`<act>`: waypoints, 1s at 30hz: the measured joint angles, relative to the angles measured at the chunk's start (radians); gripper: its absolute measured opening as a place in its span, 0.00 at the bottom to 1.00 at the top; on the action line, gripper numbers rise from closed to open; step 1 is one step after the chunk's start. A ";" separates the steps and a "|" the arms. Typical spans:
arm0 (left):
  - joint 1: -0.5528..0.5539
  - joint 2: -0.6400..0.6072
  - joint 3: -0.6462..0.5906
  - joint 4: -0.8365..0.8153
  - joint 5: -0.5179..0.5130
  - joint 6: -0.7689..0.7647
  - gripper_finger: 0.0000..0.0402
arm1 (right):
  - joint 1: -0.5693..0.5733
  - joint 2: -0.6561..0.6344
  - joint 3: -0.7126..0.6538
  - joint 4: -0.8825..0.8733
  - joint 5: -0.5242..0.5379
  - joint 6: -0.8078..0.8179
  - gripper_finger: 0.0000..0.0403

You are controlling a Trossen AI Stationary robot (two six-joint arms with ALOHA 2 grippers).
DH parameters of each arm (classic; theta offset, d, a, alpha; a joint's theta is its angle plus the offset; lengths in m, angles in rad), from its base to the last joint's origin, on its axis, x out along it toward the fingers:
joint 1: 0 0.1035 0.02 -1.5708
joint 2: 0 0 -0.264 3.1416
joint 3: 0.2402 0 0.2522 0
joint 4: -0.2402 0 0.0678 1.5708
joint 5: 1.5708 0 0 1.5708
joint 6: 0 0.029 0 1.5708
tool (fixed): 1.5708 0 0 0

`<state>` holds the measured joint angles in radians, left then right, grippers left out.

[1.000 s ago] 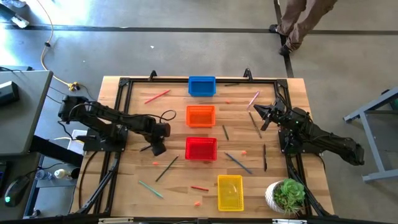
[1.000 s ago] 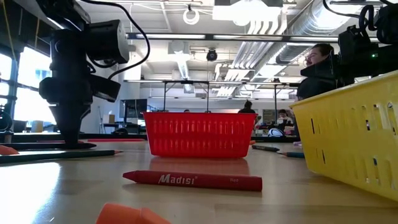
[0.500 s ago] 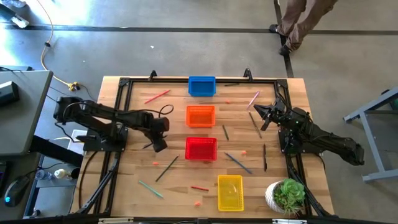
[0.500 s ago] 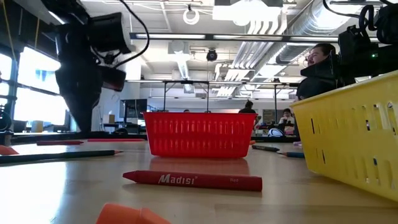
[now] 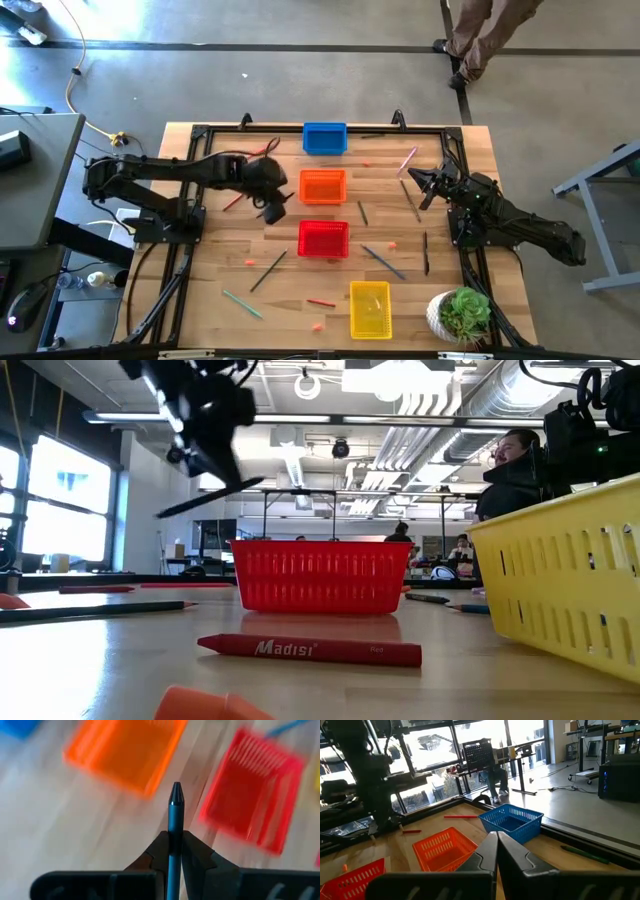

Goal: Sort crayons/erasers/pens/pencils in bins
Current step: Put the black pen into the orange bin

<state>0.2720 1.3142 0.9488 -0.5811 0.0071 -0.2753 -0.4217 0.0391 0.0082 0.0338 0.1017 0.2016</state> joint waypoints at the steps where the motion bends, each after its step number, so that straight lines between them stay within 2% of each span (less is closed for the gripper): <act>1: 0.007 0.008 0.015 0.025 0.000 0.016 0.04 | 0.000 0.000 0.000 0.000 0.000 0.000 0.00; 6: 0.033 0.076 0.078 0.210 -0.002 0.099 0.04 | 0.000 0.001 0.000 0.000 0.000 0.000 0.00; 12: 0.063 0.222 0.131 0.431 0.006 0.203 0.04 | 0.000 -0.001 0.000 0.000 0.000 0.000 0.00; 17: 0.082 0.365 0.226 0.431 0.008 0.275 0.04 | 0.000 -0.001 0.000 0.000 0.000 0.000 0.00; 22: 0.102 0.496 0.314 0.379 0.008 0.279 0.04 | 0.000 -0.001 0.000 0.000 0.000 0.000 0.00; 30: 0.122 0.607 0.367 0.351 -0.047 0.261 0.04 | 0.000 0.000 0.000 0.000 0.000 0.000 0.00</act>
<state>0.3939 1.9209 1.3159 -0.2298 -0.0395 -0.0147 -0.4215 0.0387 0.0080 0.0338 0.1020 0.2014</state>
